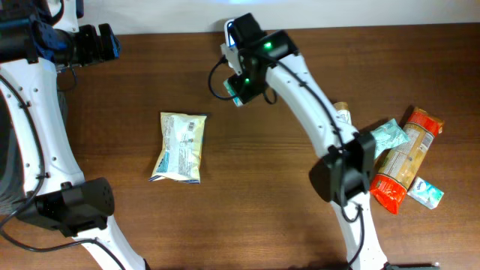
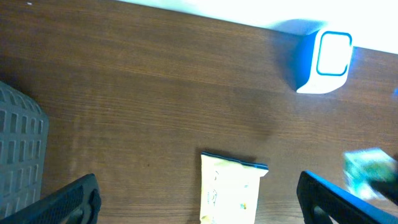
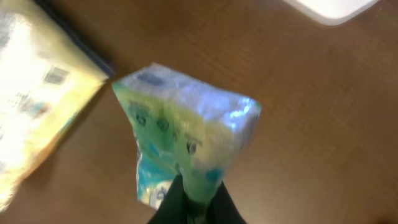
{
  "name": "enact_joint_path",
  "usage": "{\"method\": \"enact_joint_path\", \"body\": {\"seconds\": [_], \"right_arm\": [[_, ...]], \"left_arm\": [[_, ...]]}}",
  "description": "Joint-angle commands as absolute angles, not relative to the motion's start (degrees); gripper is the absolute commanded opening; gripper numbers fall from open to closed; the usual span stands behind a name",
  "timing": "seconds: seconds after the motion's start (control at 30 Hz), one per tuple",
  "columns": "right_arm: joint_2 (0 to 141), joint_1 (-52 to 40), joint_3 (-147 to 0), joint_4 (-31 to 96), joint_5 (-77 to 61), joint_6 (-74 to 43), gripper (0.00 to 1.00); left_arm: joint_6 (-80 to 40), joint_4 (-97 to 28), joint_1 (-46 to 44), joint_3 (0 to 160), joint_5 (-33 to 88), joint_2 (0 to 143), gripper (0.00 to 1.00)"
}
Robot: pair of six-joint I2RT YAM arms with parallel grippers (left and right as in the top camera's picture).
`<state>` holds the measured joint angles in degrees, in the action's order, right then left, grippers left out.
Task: Scan the item barcode
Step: 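Carry the small packet right and drop it by the Pantene tube, then reach the right gripper to the large clear snack bag and grasp it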
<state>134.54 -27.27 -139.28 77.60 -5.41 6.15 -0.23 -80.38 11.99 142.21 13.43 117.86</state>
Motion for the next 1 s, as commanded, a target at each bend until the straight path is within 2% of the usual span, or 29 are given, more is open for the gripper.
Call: {"method": "enact_joint_path", "body": {"seconds": [0.0, 0.17, 0.27, 0.43, 0.47, 0.53, 0.77, 0.87, 0.97], "right_arm": [[130.9, -23.7, -139.6, 83.8, -9.7, 4.0, 0.04], [131.5, -14.6, -139.4, 88.1, -8.1, 2.9, 0.04], [131.6, -7.9, -138.1, 88.1, 4.3, -9.6, 0.04], [131.6, 0.2, -124.6, 87.0, 4.5, -14.0, 0.04], [131.6, 0.5, -122.1, 87.0, 4.6, -13.8, 0.08], [131.6, 0.7, -119.1, 86.7, 5.0, -13.8, 0.47], [131.5, 0.1, -126.7, 93.5, 1.7, -11.3, 0.49], [131.5, -3.2, -132.0, 95.5, -7.2, -4.5, 0.49], [131.5, -8.3, -133.3, 90.1, -15.9, -2.9, 0.5]], "left_arm": [[0.2, -80.2, 12.2, 142.3, 13.5, 118.3, 0.99], [0.2, -80.3, 12.2, 142.3, 13.5, 118.3, 0.99], [0.2, -80.3, 12.2, 142.3, 13.5, 118.3, 0.99], [0.2, -80.3, 12.2, 142.3, 13.5, 118.3, 0.99], [0.2, -80.3, 12.2, 142.3, 13.5, 118.3, 0.99], [0.2, -80.3, 12.2, 142.3, 13.5, 118.3, 0.99], [0.2, -80.3, 12.2, 142.3, 13.5, 118.3, 0.99], [0.2, -80.3, 12.2, 142.3, 13.5, 118.3, 0.99], [0.2, -80.3, 12.2, 142.3, 13.5, 118.3, 0.99]]}}
